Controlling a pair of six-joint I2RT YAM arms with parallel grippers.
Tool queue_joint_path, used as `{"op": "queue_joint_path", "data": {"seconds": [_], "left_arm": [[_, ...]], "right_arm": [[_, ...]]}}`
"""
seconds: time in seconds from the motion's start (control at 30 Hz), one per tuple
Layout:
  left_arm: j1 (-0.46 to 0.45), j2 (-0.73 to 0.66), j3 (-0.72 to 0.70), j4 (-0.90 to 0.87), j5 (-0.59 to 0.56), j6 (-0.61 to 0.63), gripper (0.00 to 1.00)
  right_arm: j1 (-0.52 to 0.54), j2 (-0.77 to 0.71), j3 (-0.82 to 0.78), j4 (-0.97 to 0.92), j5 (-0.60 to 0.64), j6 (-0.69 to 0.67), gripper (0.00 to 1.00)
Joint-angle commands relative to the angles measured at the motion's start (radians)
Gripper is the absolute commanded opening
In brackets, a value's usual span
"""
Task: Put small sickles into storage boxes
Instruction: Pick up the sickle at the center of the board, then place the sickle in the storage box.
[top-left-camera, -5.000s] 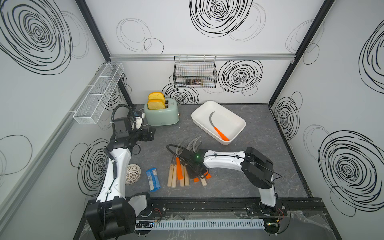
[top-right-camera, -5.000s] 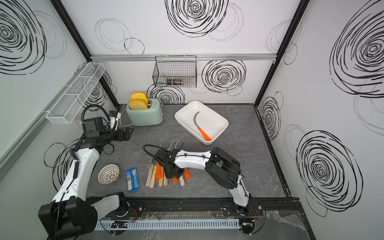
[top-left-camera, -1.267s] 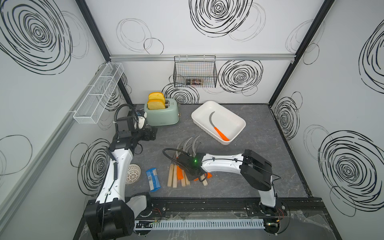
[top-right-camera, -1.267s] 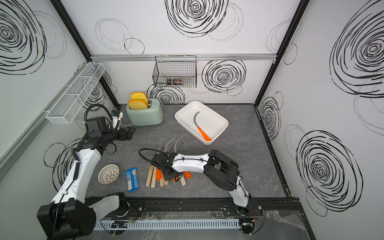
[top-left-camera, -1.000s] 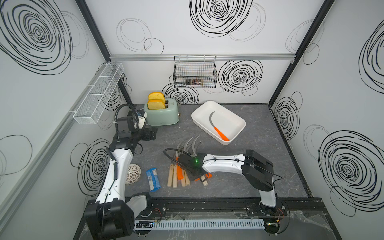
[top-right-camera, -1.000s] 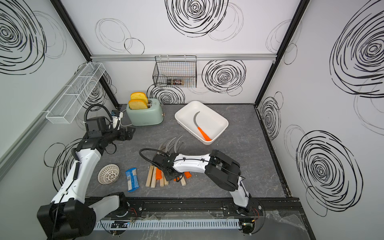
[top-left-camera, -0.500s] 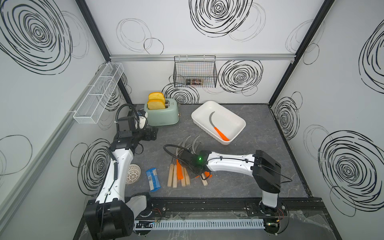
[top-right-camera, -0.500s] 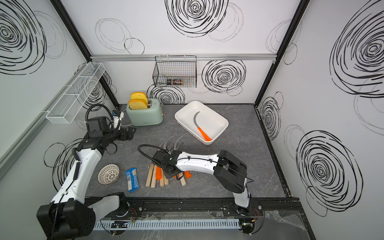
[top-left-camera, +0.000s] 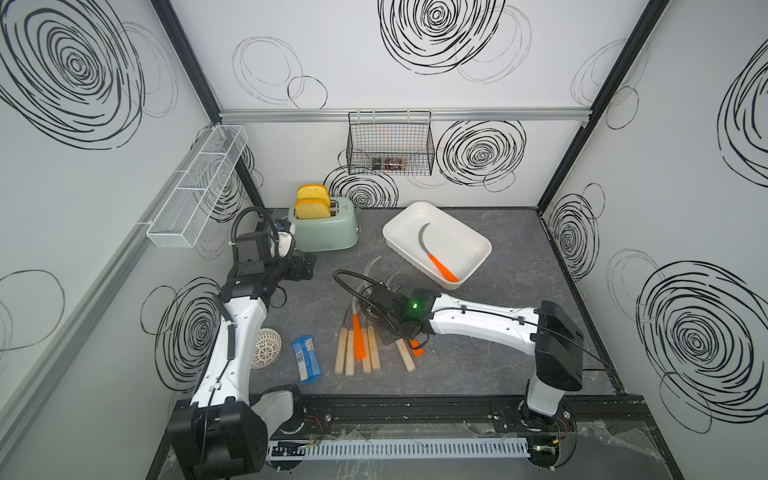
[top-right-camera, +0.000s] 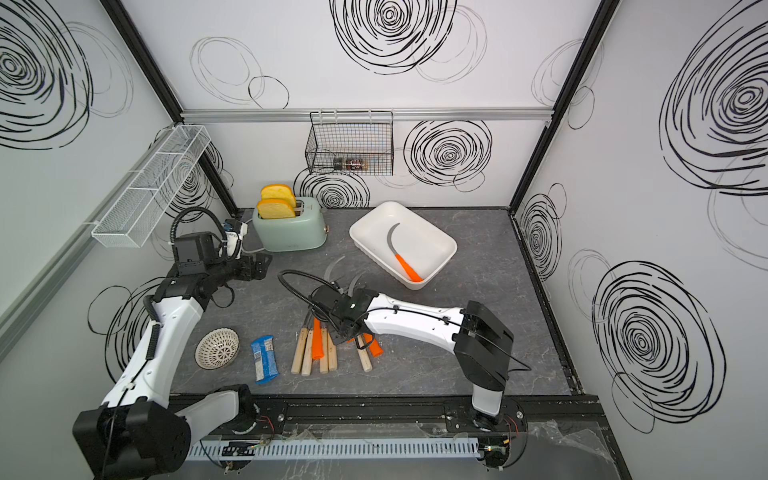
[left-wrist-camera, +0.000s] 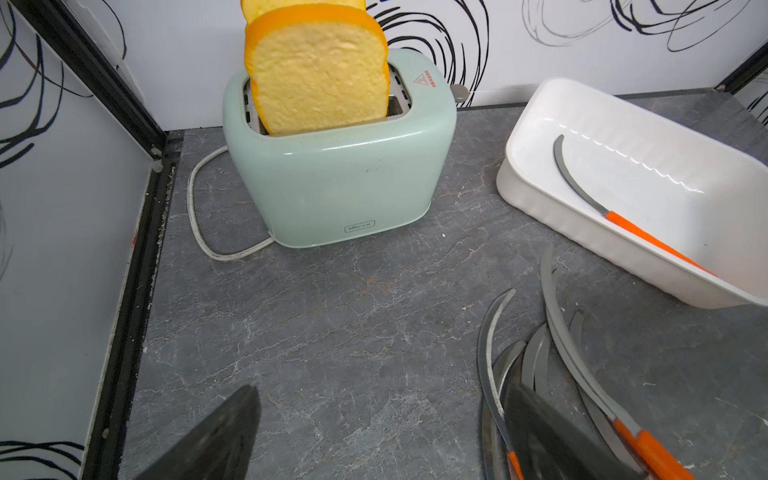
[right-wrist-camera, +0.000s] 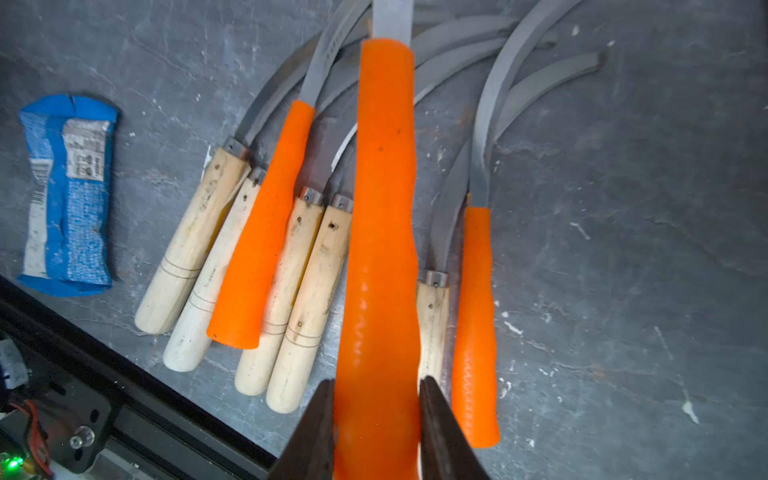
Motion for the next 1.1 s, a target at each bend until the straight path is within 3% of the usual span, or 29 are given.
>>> {"op": "queue_joint_path", "data": {"seconds": [0.0,0.27,0.53,1.07], "left_arm": [[-0.007,-0.005,0.034,0.025,-0.003,-0.007,0.96],[-0.007,-0.01,0.039,0.022,-0.006,-0.001,0.96],[-0.007,-0.011,0.047,0.016,0.004,0.003,0.96],[-0.01,0.001,0.054,0.019,0.043,0.039,0.96]], "right_arm": [[-0.031,-0.049,0.014,-0.022,0.001,-0.027,0.0],[-0.159,-0.141,-0.015,-0.008,-0.038,-0.082,0.0],[-0.356,-0.191,-0.02,-0.005,-0.08,-0.166,0.0],[-0.659,-0.08,0.05,0.037,-0.18,-0.302,0.0]]}}
